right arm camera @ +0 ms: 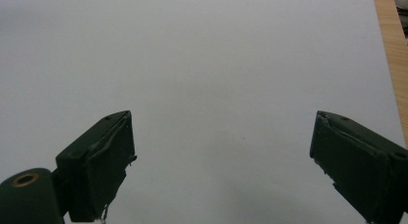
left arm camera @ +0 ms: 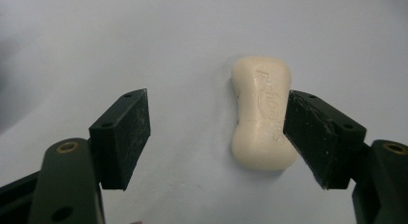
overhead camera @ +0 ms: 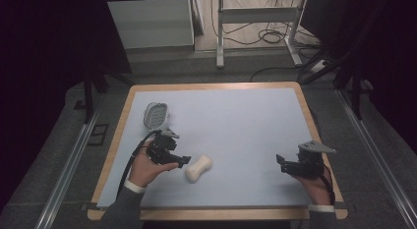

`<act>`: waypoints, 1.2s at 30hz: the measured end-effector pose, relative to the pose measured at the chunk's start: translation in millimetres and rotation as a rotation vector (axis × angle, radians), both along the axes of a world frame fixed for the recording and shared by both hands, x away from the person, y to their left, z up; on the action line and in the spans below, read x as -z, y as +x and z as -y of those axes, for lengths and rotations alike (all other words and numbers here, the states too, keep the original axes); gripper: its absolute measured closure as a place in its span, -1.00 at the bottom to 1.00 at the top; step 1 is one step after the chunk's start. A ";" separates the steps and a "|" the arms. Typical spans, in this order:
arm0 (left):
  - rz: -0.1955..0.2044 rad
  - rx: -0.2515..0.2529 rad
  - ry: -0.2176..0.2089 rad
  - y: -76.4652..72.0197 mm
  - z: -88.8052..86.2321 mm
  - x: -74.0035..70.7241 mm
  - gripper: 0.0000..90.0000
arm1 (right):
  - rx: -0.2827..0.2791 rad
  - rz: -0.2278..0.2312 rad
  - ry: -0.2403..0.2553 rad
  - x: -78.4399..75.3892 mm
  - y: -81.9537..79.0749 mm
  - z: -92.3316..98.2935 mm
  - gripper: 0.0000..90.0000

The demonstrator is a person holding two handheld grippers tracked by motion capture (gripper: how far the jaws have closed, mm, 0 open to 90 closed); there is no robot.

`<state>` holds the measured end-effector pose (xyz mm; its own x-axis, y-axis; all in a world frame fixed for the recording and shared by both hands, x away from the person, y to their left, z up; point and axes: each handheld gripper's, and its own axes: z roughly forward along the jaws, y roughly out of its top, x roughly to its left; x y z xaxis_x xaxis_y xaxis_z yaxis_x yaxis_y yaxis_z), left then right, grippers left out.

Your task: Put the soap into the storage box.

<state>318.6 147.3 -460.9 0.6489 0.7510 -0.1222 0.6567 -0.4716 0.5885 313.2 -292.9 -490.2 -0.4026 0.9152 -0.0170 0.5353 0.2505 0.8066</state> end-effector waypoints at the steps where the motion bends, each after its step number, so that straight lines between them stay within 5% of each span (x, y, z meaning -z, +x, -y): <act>1: -0.005 0.005 0.007 0.7 1.1 0.5 -0.44 | 0.001 0.000 0.001 0.0 0.0 0.1 -0.82; 22: -0.088 0.090 0.098 4.8 45.6 23.8 -0.43 | 0.012 -0.001 0.009 0.5 -0.2 0.0 -0.82; 36: -0.136 0.086 0.166 10.6 62.8 39.4 -0.40 | 0.008 -0.004 0.003 0.4 -0.4 0.2 -0.82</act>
<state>329.2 84.5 -500.4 0.6975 0.7106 -0.0923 0.6776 -0.6122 0.4074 312.9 -293.0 -490.6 -0.3956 0.9183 -0.0130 0.5401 0.2441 0.8054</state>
